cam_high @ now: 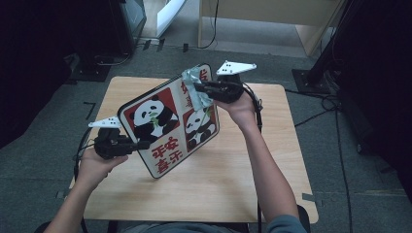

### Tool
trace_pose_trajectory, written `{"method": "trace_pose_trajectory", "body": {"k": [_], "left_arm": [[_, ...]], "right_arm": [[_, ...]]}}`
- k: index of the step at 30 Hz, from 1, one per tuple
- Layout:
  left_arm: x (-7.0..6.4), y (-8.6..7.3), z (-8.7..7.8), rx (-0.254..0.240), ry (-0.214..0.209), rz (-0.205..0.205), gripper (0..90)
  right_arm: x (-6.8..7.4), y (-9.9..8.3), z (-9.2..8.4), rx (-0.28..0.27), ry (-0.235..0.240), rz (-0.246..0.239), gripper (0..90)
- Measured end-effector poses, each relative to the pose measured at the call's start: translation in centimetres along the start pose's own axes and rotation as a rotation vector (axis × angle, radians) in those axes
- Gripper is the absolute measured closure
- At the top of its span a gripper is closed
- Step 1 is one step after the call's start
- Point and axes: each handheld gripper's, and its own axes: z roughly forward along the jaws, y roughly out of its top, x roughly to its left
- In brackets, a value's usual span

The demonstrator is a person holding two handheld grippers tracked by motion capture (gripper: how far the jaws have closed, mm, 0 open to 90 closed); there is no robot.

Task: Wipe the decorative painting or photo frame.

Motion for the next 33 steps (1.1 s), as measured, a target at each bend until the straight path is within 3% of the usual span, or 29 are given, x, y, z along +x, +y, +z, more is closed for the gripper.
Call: {"method": "trace_pose_trajectory", "body": {"k": [21, 33], "left_arm": [[0.0, 0.0, 0.0, 0.003, -0.004, 0.005, 76.2], [0.0, 0.1, 0.0, 0.005, -0.007, 0.006, 75.9]], "right_arm": [[1.1, -1.5, 1.4, 0.050, 0.049, -0.010, 81.8], [1.1, -3.0, 1.7, 0.082, 0.066, 0.015, 81.8]]}}
